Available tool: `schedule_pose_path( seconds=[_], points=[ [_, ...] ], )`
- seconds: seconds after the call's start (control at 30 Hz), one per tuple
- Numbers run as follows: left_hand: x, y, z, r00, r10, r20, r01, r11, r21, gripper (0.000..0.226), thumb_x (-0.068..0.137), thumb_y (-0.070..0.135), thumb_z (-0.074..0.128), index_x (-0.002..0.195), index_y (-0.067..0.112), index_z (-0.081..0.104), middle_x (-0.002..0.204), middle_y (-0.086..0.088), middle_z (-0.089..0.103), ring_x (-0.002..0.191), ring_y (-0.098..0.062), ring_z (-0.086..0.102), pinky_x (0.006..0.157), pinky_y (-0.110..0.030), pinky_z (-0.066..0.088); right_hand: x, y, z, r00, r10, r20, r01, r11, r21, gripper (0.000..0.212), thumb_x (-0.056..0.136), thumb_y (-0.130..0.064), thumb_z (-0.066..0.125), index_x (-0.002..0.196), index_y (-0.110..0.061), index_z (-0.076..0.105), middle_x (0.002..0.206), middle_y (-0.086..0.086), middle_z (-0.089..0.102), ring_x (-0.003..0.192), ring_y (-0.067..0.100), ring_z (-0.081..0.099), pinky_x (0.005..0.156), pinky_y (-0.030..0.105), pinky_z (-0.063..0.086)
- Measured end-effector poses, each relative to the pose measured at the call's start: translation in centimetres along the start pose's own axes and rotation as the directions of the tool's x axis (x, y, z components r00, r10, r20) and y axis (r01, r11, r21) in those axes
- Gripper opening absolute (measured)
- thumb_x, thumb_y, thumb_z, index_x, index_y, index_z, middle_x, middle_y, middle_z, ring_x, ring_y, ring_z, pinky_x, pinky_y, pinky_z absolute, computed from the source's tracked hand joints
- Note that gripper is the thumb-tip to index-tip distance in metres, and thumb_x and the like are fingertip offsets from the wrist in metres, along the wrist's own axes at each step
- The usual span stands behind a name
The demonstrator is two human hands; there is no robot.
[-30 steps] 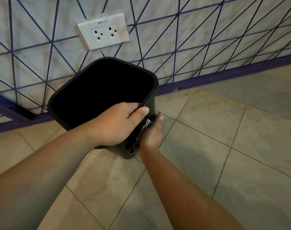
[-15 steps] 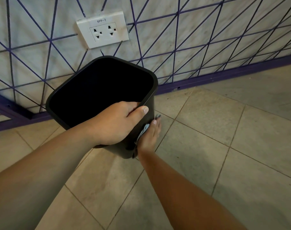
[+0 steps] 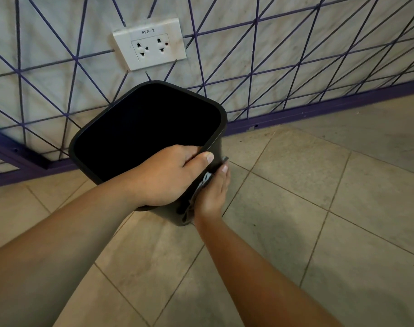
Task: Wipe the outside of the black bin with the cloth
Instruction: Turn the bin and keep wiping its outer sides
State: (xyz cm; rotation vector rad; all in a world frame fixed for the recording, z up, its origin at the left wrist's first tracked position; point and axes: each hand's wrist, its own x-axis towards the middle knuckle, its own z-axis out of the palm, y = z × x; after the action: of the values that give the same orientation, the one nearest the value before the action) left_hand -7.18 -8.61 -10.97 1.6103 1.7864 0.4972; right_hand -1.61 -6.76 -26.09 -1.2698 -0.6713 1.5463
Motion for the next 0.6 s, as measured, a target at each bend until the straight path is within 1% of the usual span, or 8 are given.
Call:
schedule_pose_path(
  seconds=[0.1, 0.2, 0.27, 0.33, 0.4, 0.47, 0.53, 0.6],
  points=[
    [0.2, -0.2, -0.1, 1.000, 0.013, 0.003, -0.013, 0.999, 0.038, 0.033, 0.103, 0.042, 0.041, 0.097, 0.024, 0.068, 0.091, 0.003, 0.071, 0.088, -0.006, 0.068, 0.087, -0.034, 0.055, 0.3, 1.4, -0.4, 0.998, -0.062, -0.001, 0.062, 0.998, -0.033, 0.076, 0.099, -0.065, 0.023, 0.166, -0.029, 0.022, 0.173, -0.005, 0.021, 0.160, 0.015, 0.018, 0.131, 0.046, 0.019],
    [0.2, -0.3, 0.1, 1.000, 0.017, 0.004, -0.018, 0.996, 0.086, 0.042, 0.102, 0.047, 0.039, 0.096, 0.015, 0.066, 0.090, -0.009, 0.069, 0.083, -0.019, 0.067, 0.083, -0.046, 0.054, 1.5, 2.1, -0.8, 0.997, 0.045, -0.062, -0.049, 0.997, -0.065, 0.069, 0.105, -0.060, 0.024, 0.165, -0.026, 0.027, 0.171, 0.003, 0.028, 0.159, 0.024, 0.023, 0.130, 0.054, 0.020],
    [0.2, -0.4, 0.0, 1.000, 0.018, 0.000, -0.017, 0.996, 0.087, 0.042, 0.102, 0.046, 0.039, 0.094, 0.015, 0.066, 0.087, -0.009, 0.068, 0.081, -0.017, 0.067, 0.082, -0.045, 0.054, 1.4, 1.1, -0.4, 0.994, 0.089, -0.063, -0.090, 0.996, -0.020, 0.078, 0.096, -0.071, 0.026, 0.161, -0.029, 0.036, 0.167, 0.002, 0.035, 0.157, 0.024, 0.030, 0.128, 0.054, 0.025],
    [0.3, -0.5, -0.1, 1.000, 0.017, 0.013, -0.017, 0.998, 0.053, 0.042, 0.102, 0.047, 0.040, 0.096, 0.016, 0.067, 0.089, -0.008, 0.070, 0.084, -0.018, 0.068, 0.082, -0.047, 0.054, 0.7, 0.0, -0.1, 0.999, 0.019, -0.036, -0.018, 0.999, 0.035, 0.082, 0.088, -0.078, 0.029, 0.155, -0.033, 0.044, 0.162, -0.001, 0.043, 0.151, 0.019, 0.038, 0.125, 0.048, 0.032],
    [0.4, -0.6, -0.1, 1.000, 0.022, 0.020, -0.023, 0.999, 0.047, 0.044, 0.101, 0.049, 0.040, 0.098, 0.015, 0.067, 0.093, -0.009, 0.071, 0.087, -0.021, 0.069, 0.082, -0.050, 0.054, 0.3, 0.1, -0.2, 0.999, -0.046, 0.000, 0.046, 0.999, 0.003, 0.081, 0.090, -0.076, 0.028, 0.159, -0.036, 0.037, 0.165, -0.005, 0.038, 0.154, 0.014, 0.035, 0.127, 0.044, 0.030],
    [0.4, -0.6, -0.1, 1.000, 0.022, 0.014, -0.023, 0.996, 0.085, 0.045, 0.101, 0.049, 0.039, 0.098, 0.014, 0.067, 0.092, -0.009, 0.070, 0.086, -0.021, 0.068, 0.082, -0.049, 0.054, 0.2, 1.1, -0.9, 0.998, -0.069, 0.002, 0.069, 0.996, -0.051, 0.076, 0.098, -0.067, 0.026, 0.165, -0.032, 0.026, 0.170, -0.004, 0.029, 0.158, 0.015, 0.027, 0.130, 0.046, 0.024],
    [0.3, -0.6, 0.0, 1.000, 0.022, 0.008, -0.023, 0.995, 0.099, 0.045, 0.102, 0.048, 0.039, 0.099, 0.011, 0.066, 0.094, -0.012, 0.069, 0.086, -0.022, 0.067, 0.083, -0.049, 0.053, 0.7, 1.7, -1.1, 1.000, -0.006, -0.024, 0.003, 0.996, -0.091, 0.073, 0.101, -0.062, 0.024, 0.165, -0.026, 0.027, 0.169, 0.002, 0.031, 0.157, 0.021, 0.028, 0.129, 0.052, 0.024],
    [0.4, -0.6, 0.0, 1.000, 0.017, 0.011, -0.018, 0.997, 0.075, 0.045, 0.102, 0.047, 0.039, 0.098, 0.012, 0.067, 0.092, -0.010, 0.070, 0.086, -0.021, 0.068, 0.083, -0.049, 0.053, 0.8, 1.0, -0.8, 0.995, 0.084, -0.048, -0.086, 0.995, -0.049, 0.083, 0.091, -0.074, 0.024, 0.160, -0.029, 0.037, 0.162, 0.003, 0.042, 0.152, 0.024, 0.037, 0.126, 0.054, 0.031]
  ],
)
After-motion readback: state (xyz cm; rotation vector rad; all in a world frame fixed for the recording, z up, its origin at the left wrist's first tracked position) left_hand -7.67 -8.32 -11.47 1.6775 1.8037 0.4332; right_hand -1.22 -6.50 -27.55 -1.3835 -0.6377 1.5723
